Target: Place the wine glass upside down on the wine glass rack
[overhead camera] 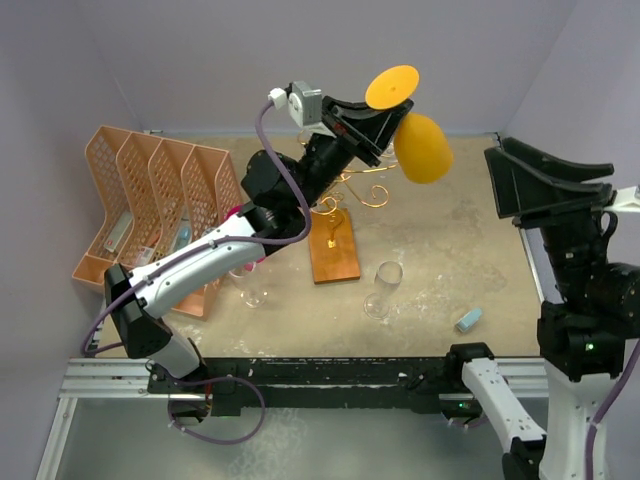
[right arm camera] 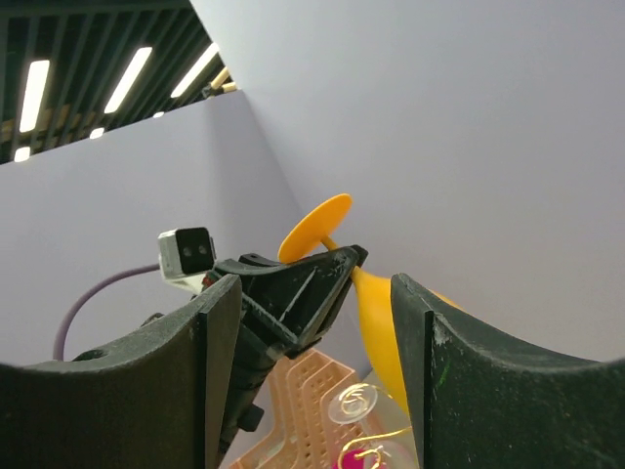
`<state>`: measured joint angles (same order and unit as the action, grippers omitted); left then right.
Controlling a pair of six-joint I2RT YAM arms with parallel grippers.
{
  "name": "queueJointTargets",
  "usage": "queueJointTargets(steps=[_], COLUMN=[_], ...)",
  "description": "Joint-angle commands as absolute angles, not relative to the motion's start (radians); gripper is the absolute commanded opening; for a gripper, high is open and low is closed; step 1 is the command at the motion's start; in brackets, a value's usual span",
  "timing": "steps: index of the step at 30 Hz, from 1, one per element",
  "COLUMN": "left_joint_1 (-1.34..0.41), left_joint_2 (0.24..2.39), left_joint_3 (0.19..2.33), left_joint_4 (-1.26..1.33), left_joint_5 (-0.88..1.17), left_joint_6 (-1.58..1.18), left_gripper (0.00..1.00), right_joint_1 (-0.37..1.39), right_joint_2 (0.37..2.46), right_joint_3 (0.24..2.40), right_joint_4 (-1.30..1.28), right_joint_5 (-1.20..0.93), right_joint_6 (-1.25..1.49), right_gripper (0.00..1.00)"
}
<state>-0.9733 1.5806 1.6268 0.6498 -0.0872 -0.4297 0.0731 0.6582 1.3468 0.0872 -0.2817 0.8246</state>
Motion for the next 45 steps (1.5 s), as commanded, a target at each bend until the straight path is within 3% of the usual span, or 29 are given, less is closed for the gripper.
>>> queueJointTargets(steps=[1,8,16,25,31,34,36,38,45], left_joint_1=[-0.970,-0.971,-0.971,-0.971,-0.971,-0.971,-0.971,-0.971,-0.971], left_joint_2=[1.590,1.613,1.630,1.653,1.666,1.652,1.631,1.604,1.491], left_joint_3=[1.682,1.692,1.718,1.744,1.746,1.715,1.671,1.629,1.495], left_joint_4=[0.704,0.647,0.609,0.611,0.628,0.667,0.700,0.705,0.649], left_joint_5=[0.158,0.281,0.360,0.384,0.372,0.308,0.250,0.194,0.007], left_joint_6=[-0.161,0.083,0.179,0.209,0.196,0.155,0.129,0.119,0.039], left_gripper=[0.00,0.00,0.00,0.00,0.01,0.32,0.47,0.54,0.58], right_joint_1=[0.078,0.078,0.078,0.078,0.079,0.078,0.078,0.078,0.078], right_joint_2=[0.788,0.843,0.888,0.923,0.923,0.930,0.934,0.941,1.002], right_joint_3=[1.451,1.505,1.501,1.493,1.480,1.487,1.497,1.507,1.486], right_joint_4=[0.042,0.074,0.037,0.052,0.087,0.109,0.123,0.142,0.257], right_joint_5=[-0.399,-0.498,-0.457,-0.490,-0.492,-0.456,-0.419,-0.381,-0.319], right_joint_6=[0.891,0.989,1.056,1.097,1.113,1.116,1.107,1.094,1.052], right_gripper=[0.64,0.63,0.58,0.33,0.00,0.00,0.00,0.00,0.00])
